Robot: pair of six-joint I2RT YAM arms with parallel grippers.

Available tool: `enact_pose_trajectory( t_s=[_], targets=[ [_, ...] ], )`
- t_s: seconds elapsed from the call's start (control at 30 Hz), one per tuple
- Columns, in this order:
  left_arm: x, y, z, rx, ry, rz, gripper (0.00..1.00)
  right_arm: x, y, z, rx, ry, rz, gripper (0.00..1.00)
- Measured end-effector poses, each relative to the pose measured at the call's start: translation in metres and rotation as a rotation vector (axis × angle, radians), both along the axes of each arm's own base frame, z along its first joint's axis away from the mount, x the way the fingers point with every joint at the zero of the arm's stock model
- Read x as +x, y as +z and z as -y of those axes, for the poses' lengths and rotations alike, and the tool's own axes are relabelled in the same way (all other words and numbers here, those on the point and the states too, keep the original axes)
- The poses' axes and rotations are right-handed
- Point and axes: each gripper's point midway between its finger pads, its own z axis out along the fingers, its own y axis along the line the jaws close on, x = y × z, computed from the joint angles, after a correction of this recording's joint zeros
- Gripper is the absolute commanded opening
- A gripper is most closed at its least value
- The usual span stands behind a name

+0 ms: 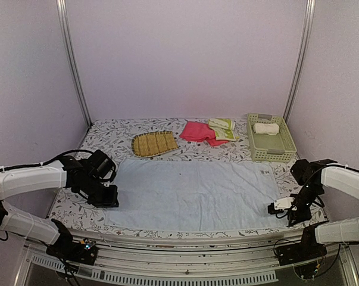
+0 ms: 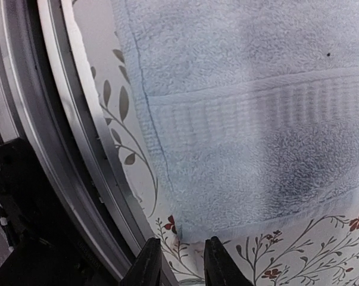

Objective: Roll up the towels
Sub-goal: Move the towel to the center of the board.

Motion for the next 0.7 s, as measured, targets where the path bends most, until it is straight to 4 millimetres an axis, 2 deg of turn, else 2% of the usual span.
enact_pose_trajectory(
  t_s=[0.13,0.27,0.37,0.43,0.53,0.6,0.7],
  targets=[
    [0.007,0.011,-0.002,0.016,0.006,0.037,0.19,0.011,0.028,-0.006,0.03,0.03,0.013,0.34],
    [0.016,0.02,-0.004,0.028,0.008,0.079,0.2,0.048,0.068,-0.021,0.111,0.032,0.132,0.36],
    [0.02,0.022,-0.004,0.033,0.013,0.088,0.18,0.07,0.08,-0.029,0.166,-0.029,0.167,0.36],
    [0.021,0.019,-0.004,0.039,0.014,0.078,0.16,0.081,0.081,-0.035,0.21,-0.084,0.158,0.36],
    [0.019,0.014,-0.003,0.044,0.015,0.057,0.14,0.087,0.075,-0.041,0.251,-0.134,0.142,0.36],
    [0.016,0.011,-0.003,0.04,0.013,0.042,0.14,0.086,0.066,-0.042,0.257,-0.152,0.141,0.36],
    [0.009,0.003,-0.002,0.04,0.013,0.005,0.13,0.076,0.041,-0.038,0.235,-0.171,0.116,0.36]
  ],
)
